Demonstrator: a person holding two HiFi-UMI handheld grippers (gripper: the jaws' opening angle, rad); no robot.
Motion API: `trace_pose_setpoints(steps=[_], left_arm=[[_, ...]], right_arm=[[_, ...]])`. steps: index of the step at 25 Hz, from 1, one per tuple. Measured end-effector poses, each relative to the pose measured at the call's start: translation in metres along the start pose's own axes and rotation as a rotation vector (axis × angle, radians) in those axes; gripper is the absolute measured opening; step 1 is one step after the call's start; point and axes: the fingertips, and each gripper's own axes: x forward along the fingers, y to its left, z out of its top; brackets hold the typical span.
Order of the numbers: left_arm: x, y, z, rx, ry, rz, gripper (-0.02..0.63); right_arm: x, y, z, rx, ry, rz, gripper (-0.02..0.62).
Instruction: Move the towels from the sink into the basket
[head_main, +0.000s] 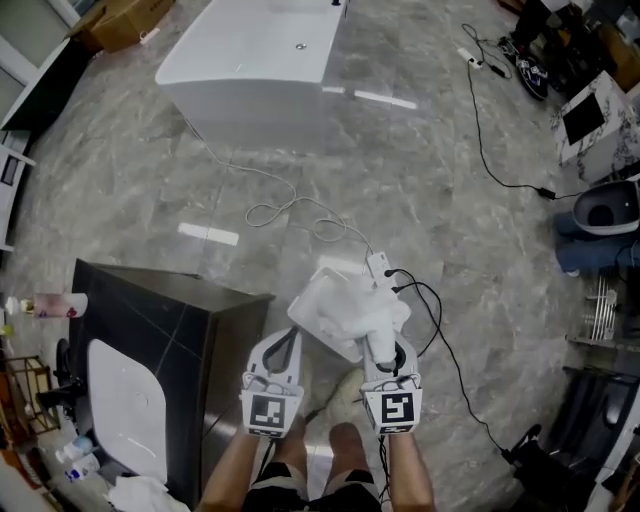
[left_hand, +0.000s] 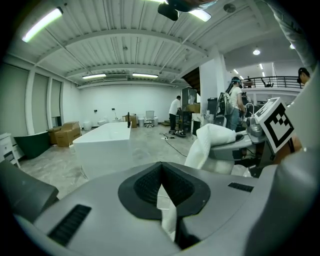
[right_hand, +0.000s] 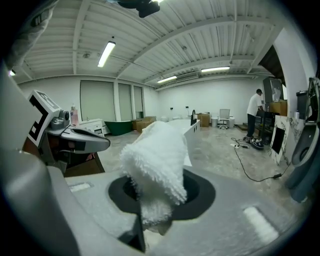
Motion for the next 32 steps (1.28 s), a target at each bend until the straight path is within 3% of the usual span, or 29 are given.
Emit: trace_pose_setpoints(steps=[8, 11, 14, 32], left_arm=[[0.055, 0.009, -0.094, -0.123, 0.073, 0.013, 0.009], [0.069, 0.006, -0.126, -0.107, 0.084, 0.007, 0.009], [0.082, 0.005, -0.16, -0.155, 0.116, 0.016, 0.009], [0.158, -0.009, -0.346, -0.198, 0.213, 0.012, 0.009]], right_arm=[[0.062, 0.004, -0.108, 0.025, 0.091, 0.027, 0.103], [0.076, 0.003, -0.145, 0.034, 0.122, 0.037, 0.104], [0.093, 0.001, -0.185, 0.048, 0.152, 0.034, 0.106], [0.183, 0.0, -0.41, 0.098, 0.298, 0.07, 0.118]])
